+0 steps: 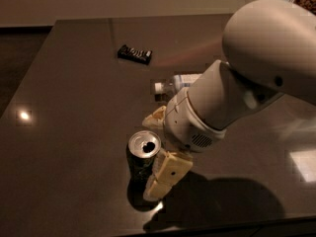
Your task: Knock green can over
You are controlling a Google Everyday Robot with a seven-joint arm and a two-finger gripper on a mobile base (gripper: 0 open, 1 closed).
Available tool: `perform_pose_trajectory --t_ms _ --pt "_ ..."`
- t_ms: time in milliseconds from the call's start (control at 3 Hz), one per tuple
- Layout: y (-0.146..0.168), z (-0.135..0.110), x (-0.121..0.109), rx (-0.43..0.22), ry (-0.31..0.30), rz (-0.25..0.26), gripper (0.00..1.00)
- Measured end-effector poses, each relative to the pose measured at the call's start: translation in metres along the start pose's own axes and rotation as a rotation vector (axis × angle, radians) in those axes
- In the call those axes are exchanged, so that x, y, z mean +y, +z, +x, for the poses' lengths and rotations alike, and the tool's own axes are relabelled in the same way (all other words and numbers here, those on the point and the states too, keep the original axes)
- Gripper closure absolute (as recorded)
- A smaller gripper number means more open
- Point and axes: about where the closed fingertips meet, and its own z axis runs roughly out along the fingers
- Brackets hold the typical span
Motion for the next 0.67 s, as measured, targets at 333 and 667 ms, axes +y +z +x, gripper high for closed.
perform_pose_trajectory --t_ms 333,667 --pt "-0.0021 -0.0041 0.003 -0.025 -0.01 -0.013 0.42" --pt "-0.0053 -0.0087 0.0059 -0.04 -0.021 -0.02 0.65"
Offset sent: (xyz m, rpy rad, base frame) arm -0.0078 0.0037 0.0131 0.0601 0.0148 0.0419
